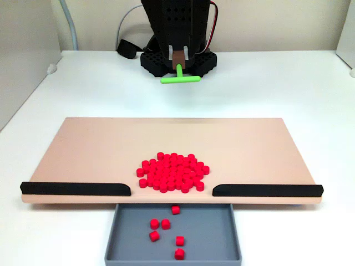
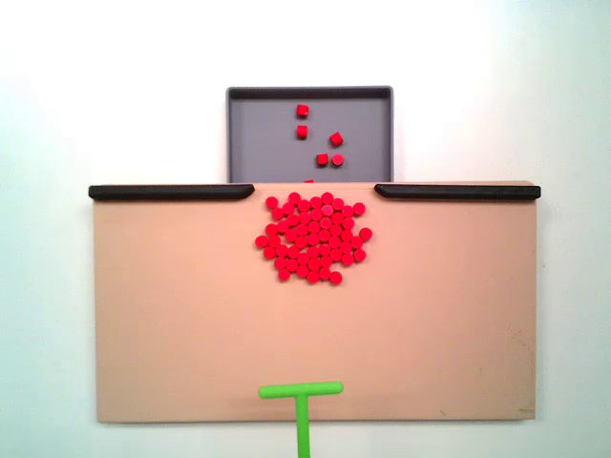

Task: Push granules from bottom to the grey container

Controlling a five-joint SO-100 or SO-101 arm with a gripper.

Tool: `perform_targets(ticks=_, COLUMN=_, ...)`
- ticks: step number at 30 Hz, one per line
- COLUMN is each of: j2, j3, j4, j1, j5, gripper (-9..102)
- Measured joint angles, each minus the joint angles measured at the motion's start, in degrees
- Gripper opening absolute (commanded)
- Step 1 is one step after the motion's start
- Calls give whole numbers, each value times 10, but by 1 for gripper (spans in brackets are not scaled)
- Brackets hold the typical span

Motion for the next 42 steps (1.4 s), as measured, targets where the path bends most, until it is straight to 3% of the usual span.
perform_targets(ticks=42, j2=0, j3=0, j4=0, j1=6, j5=-16, gripper=0)
